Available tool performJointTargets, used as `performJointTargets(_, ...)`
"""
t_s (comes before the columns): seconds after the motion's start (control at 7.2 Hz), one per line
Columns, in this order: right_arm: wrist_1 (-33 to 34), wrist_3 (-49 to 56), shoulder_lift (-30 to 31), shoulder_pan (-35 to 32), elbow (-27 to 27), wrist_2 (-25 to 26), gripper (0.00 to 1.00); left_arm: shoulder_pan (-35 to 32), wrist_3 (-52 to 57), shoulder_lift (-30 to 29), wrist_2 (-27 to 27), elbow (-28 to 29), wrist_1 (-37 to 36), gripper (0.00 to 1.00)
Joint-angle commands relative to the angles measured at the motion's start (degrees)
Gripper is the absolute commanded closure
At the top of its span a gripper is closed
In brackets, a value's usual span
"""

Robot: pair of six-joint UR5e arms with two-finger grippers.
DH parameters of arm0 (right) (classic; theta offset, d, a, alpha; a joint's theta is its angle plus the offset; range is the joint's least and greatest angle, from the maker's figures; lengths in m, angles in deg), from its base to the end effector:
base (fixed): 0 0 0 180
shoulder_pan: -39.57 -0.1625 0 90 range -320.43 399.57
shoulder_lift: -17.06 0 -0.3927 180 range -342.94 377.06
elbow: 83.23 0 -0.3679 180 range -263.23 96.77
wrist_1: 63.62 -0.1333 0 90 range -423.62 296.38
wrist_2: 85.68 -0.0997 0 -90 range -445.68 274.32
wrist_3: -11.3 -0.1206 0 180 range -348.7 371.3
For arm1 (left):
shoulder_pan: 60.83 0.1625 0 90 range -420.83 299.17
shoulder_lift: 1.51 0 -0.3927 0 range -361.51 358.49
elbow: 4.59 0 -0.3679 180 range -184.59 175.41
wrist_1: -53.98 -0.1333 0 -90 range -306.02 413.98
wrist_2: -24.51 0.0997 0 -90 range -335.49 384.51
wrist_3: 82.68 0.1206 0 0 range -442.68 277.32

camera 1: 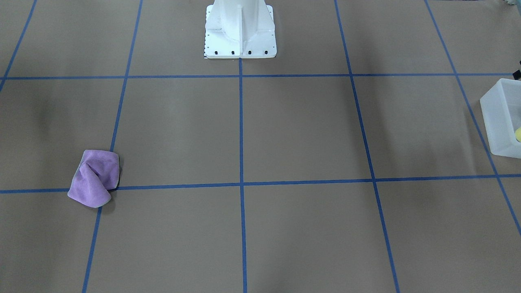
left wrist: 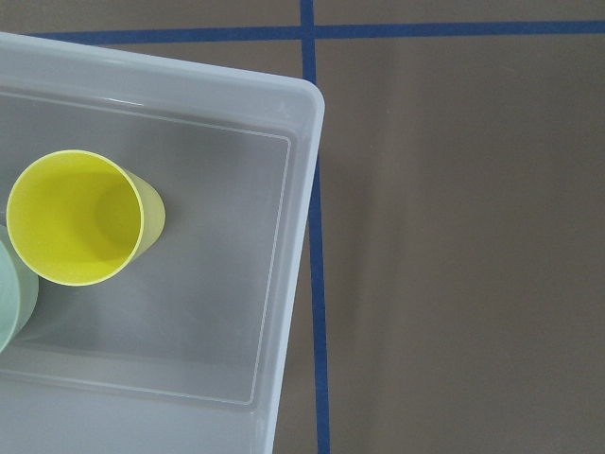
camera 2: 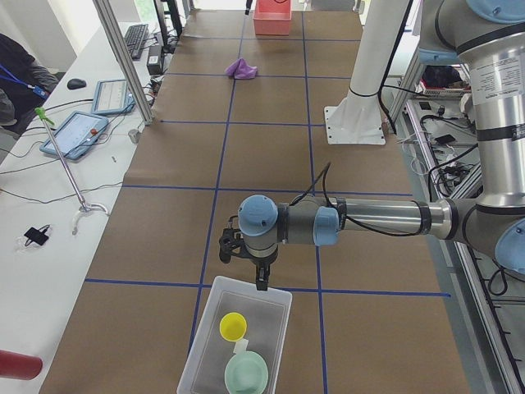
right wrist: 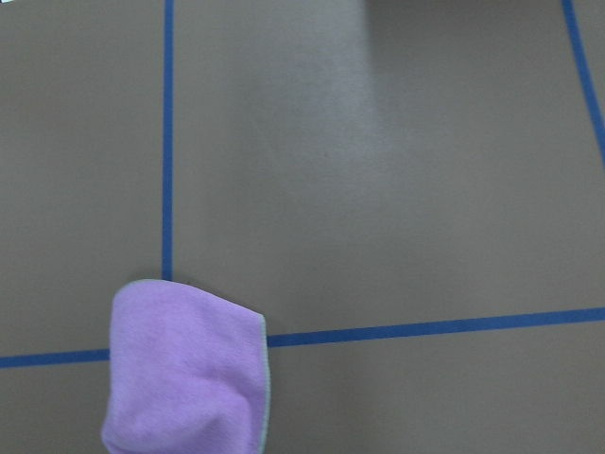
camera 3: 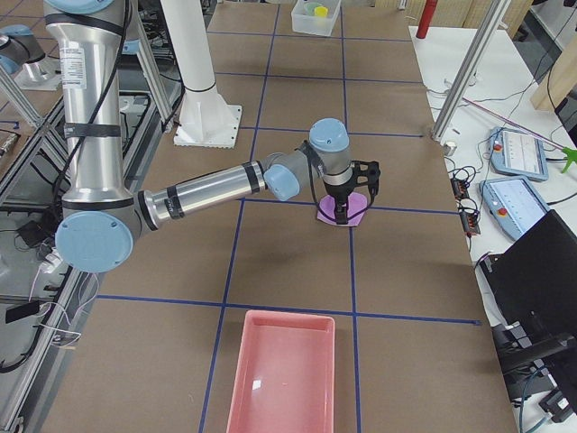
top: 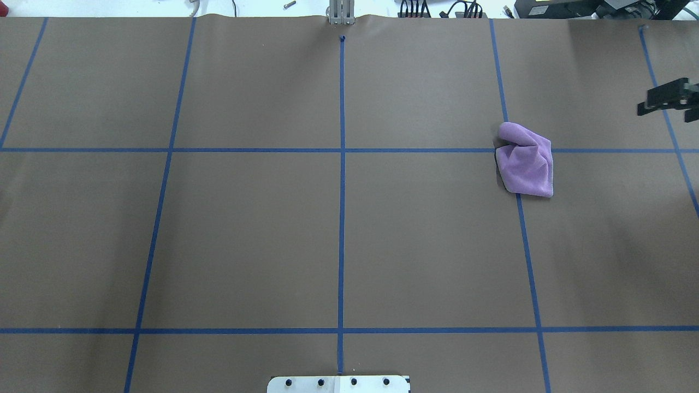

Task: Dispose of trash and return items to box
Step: 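Reach the right gripper down to the purple cloth and pinch it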

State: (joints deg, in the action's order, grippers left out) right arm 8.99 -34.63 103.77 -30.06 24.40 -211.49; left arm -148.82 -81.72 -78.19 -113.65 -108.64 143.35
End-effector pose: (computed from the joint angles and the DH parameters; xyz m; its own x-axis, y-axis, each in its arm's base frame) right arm -0.1170 -0.4953 0.4381 0.6372 0.0957 0.7647 -0.2655 0.9588 0.1013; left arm -0.0302 -0.3785 0.6202 0.6659 0.0414 -0.7449 -0.0462 0.9988 0.0142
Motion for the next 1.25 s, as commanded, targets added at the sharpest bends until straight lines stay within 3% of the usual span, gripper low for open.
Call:
performJointTargets(0.0,0.6,-15.8,-9.7,12.6,-3.0,10.6,0.00,-0.3,0.0,0.0,0.0,-0.2,0.0,0.02)
performJointTargets(0.28,0.9,-19.4,-13.1,20.5,-8.0,22.0,0.01,-0.4,0.0,-0.1,0.0,-0.1,0.0,0.02)
performJointTargets(0.42,0.5,-19.4,-13.1,21.9,-9.4,23.7,0.04,-0.4,0.0,-0.1,0.0,-0.1,0.0,0.02)
performJointTargets(0.69,0.3,-19.4,-12.0,22.0,-9.3,23.8,0.42,-0.4,0.0,-0.1,0.0,-0.1,0.0,0.02)
performJointTargets(0.97,0.3,-19.4,-10.5,22.0,-8.5,23.8,0.54,-0.4,0.0,0.0,-0.1,-0.1,0.0,0.02)
performJointTargets(1.11,0.3,-19.5,-10.4,22.0,-8.2,23.7,0.55,-0.4,0.0,-0.1,-0.1,-0.1,0.1,0.02)
